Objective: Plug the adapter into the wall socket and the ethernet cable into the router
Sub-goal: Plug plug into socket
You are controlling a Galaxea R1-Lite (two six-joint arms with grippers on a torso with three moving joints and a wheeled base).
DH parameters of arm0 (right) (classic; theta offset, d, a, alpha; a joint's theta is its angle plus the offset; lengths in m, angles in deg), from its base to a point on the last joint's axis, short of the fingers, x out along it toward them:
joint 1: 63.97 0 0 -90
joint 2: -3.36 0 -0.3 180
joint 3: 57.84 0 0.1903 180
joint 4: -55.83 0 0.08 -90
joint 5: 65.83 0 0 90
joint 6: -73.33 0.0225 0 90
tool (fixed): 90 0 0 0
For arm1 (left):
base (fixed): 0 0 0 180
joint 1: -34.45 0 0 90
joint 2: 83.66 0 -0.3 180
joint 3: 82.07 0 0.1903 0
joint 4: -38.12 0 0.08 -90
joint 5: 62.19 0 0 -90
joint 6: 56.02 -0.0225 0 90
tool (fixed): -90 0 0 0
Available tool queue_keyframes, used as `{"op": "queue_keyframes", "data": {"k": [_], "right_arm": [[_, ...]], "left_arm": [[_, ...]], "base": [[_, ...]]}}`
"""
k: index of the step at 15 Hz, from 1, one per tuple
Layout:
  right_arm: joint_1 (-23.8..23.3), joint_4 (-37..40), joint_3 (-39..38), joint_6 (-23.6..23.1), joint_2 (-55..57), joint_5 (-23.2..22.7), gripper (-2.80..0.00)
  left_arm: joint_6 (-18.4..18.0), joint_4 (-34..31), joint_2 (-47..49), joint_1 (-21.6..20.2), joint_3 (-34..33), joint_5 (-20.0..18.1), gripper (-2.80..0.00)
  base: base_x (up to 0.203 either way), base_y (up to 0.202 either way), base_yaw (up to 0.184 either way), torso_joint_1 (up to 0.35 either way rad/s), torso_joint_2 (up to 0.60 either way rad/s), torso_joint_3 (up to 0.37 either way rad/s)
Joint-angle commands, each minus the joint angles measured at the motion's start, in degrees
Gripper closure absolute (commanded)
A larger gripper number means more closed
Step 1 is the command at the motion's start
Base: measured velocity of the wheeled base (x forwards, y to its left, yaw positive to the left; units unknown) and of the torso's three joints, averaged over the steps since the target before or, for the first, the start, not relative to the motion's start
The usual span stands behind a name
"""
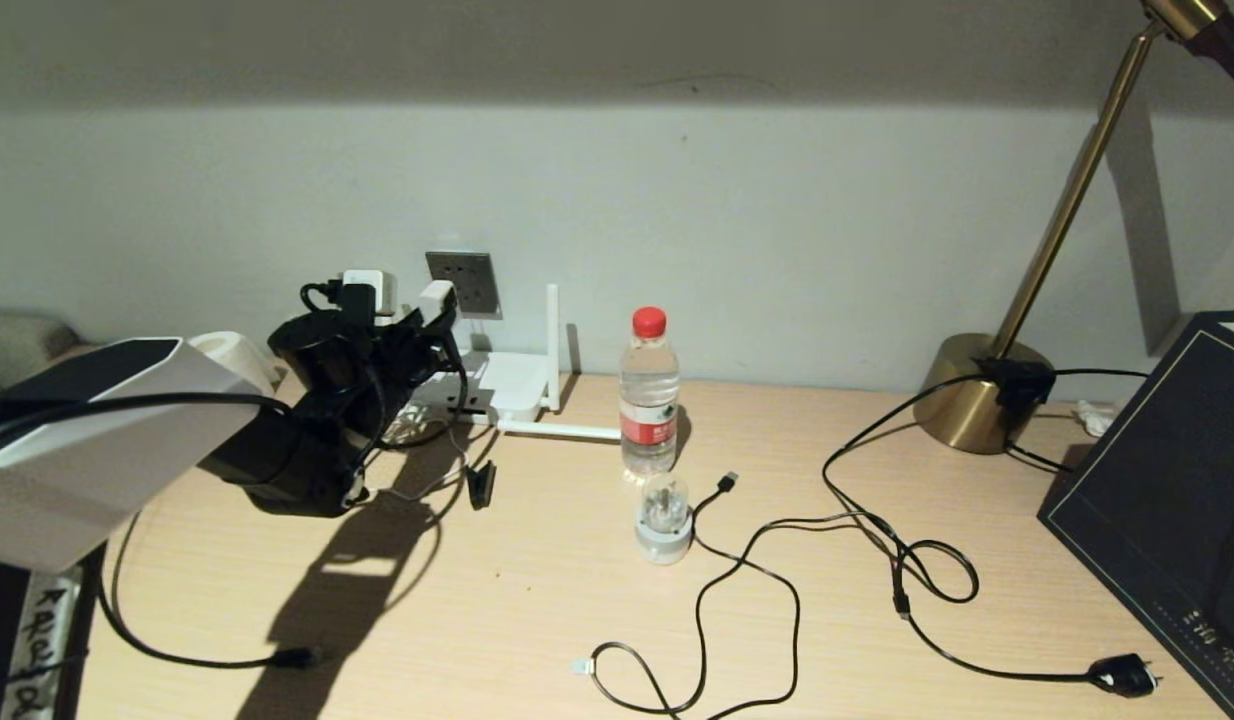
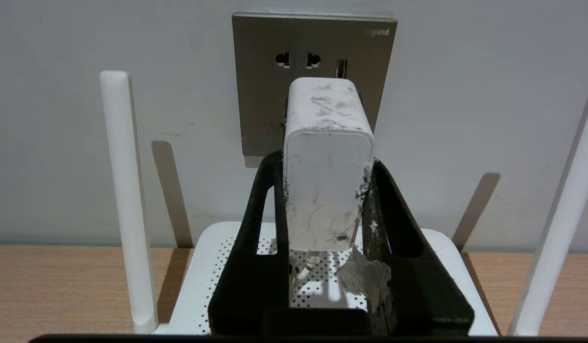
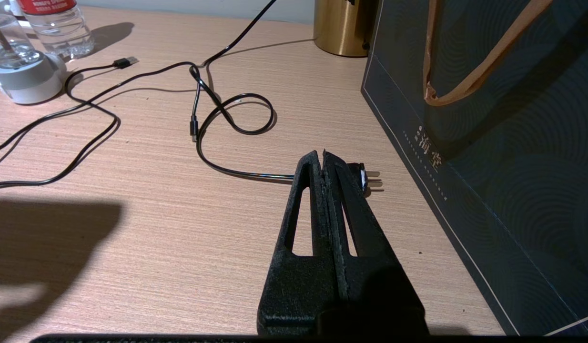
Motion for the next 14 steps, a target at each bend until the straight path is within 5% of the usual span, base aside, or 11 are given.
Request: {"op": "queue_keyframes", "data": {"k": [1,14], "right_arm": [[0.0,-0.02,-0.01,-0.02,0.07,-0.04,0.0],[0.0,-0.02,-0.01,0.06,0.07,-0.04,0.0]], "left_arm": [[0.07,0.26,0.49,0.01,0.58,-0.03,0.0],[0.96,-1.41,1.89,0.01,4.22,-0.15,0.0]], "base": [[0.0,0.0,0.0,0.0,0.0,0.0],[0.0,0.0,0.0,0.0,0.0,0.0]]}}
